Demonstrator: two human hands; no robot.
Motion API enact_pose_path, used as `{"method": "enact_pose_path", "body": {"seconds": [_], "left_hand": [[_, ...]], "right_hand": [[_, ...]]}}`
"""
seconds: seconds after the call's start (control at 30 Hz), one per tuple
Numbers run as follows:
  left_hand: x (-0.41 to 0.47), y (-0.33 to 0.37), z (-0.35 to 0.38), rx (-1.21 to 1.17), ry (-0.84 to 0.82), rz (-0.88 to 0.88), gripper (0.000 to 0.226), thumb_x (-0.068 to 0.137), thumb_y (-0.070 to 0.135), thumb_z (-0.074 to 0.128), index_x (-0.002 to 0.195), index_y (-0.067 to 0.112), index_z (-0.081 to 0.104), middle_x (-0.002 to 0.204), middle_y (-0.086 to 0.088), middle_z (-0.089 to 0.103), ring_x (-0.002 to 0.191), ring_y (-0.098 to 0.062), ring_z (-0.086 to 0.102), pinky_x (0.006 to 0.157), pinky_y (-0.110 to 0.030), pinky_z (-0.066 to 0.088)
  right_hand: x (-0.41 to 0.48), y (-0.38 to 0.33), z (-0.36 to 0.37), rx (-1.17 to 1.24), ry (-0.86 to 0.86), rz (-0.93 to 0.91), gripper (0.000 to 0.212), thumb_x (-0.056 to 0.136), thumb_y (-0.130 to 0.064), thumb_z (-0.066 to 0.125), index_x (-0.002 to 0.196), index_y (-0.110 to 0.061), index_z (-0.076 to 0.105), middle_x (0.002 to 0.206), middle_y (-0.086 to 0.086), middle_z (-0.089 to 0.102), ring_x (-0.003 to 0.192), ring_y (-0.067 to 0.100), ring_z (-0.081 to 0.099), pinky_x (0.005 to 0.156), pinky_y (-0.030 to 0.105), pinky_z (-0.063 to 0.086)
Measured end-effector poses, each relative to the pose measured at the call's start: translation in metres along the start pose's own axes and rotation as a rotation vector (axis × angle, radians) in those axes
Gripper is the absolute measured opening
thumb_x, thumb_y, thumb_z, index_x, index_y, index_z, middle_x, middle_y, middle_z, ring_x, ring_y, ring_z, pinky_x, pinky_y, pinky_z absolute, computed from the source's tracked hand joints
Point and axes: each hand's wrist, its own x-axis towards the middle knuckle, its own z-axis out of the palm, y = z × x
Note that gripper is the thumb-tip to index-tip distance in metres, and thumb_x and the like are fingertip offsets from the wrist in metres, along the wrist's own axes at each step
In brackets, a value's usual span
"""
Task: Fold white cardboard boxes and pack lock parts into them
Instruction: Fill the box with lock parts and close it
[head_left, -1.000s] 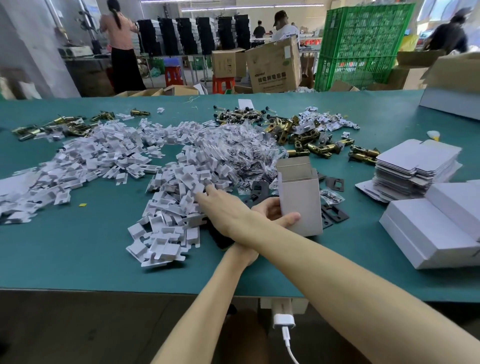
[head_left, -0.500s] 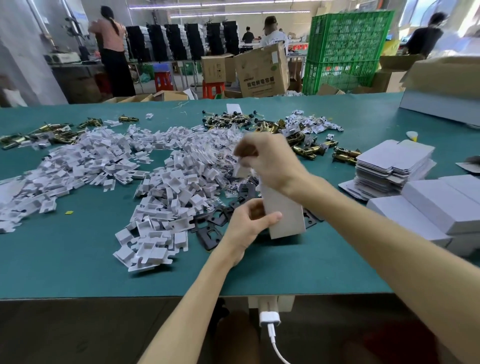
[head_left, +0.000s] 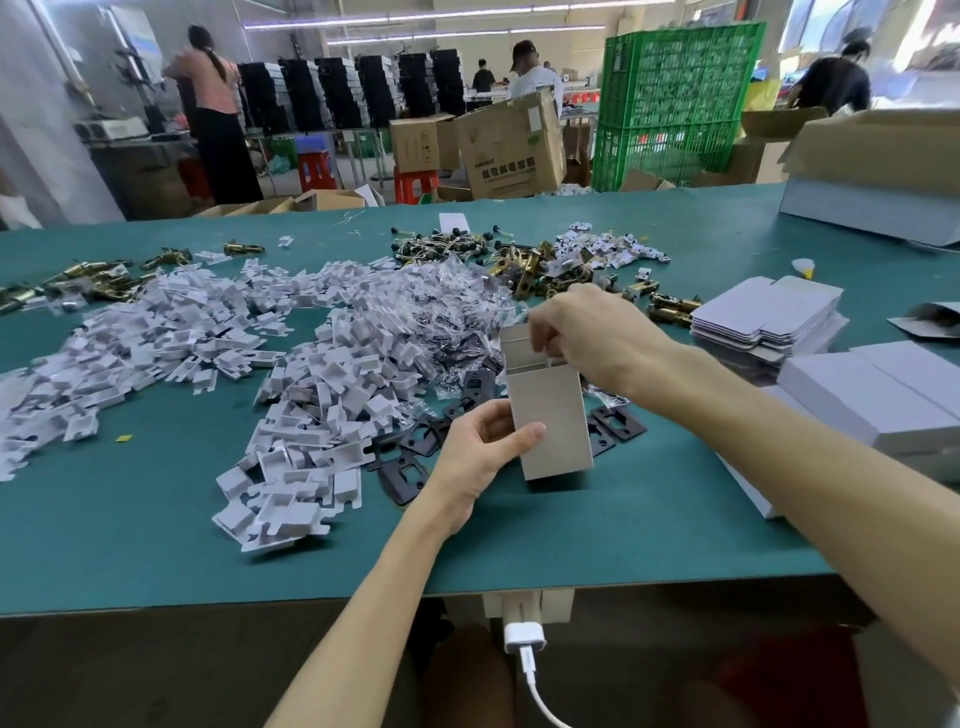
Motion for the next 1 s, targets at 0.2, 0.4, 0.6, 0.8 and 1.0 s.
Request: {"method": "enact_pose_path", "body": {"seconds": [0.2, 0.4, 0.6, 0.8, 1.0], "left_hand": [[0.000, 0.000, 0.001, -0.002, 0.010, 0.001, 0.033, 0.090, 0.008, 0.078, 0.122, 0.010, 0.068, 0.116, -0.002, 0.078, 0.107, -0.014, 0.074, 0.085, -0.021, 0.057], [0.000, -0.001, 0.001, 0.019, -0.001, 0.001, 0.035, 0.090, 0.011, 0.080, 0.122, 0.009, 0.068, 0.117, -0.004, 0.078, 0.109, -0.017, 0.074, 0.087, -0.023, 0.058], [-0.001, -0.002, 0.000, 0.154, 0.021, 0.023, 0.024, 0.088, 0.008, 0.082, 0.109, 0.016, 0.072, 0.106, 0.004, 0.079, 0.099, -0.007, 0.071, 0.087, -0.022, 0.055], [0.000, -0.008, -0.003, 0.304, 0.006, 0.056, 0.021, 0.096, -0.006, 0.061, 0.103, 0.014, 0.058, 0.094, 0.004, 0.062, 0.075, 0.006, 0.051, 0.073, -0.015, 0.046], [0.001, -0.010, -0.001, 0.383, -0.031, 0.070, 0.031, 0.100, -0.004, 0.054, 0.123, 0.016, 0.050, 0.107, 0.014, 0.056, 0.088, 0.018, 0.053, 0.082, -0.005, 0.042]], "right_hand": [[-0.003, 0.001, 0.005, -0.106, -0.041, -0.048, 0.030, 0.099, -0.001, 0.056, 0.107, -0.019, 0.079, 0.113, 0.004, 0.067, 0.110, 0.025, 0.051, 0.092, 0.039, 0.048], [0.005, -0.029, 0.009, -0.082, 0.112, -0.115, 0.023, 0.101, -0.006, 0.053, 0.110, -0.014, 0.073, 0.107, 0.003, 0.068, 0.104, 0.023, 0.053, 0.091, 0.034, 0.046], [0.023, -0.077, 0.036, 0.002, 0.029, -0.153, 0.016, 0.097, 0.002, 0.052, 0.098, -0.005, 0.066, 0.098, 0.008, 0.064, 0.091, 0.028, 0.061, 0.080, 0.042, 0.057], [0.045, -0.095, 0.075, -0.162, -0.291, -0.039, 0.029, 0.088, 0.011, 0.052, 0.071, -0.010, 0.040, 0.075, 0.004, 0.043, 0.075, 0.030, 0.051, 0.057, 0.039, 0.038], [0.061, -0.089, 0.094, -0.088, -0.471, 0.141, 0.014, 0.097, 0.001, 0.044, 0.103, -0.003, 0.056, 0.117, 0.015, 0.058, 0.096, 0.036, 0.055, 0.087, 0.051, 0.053]]}}
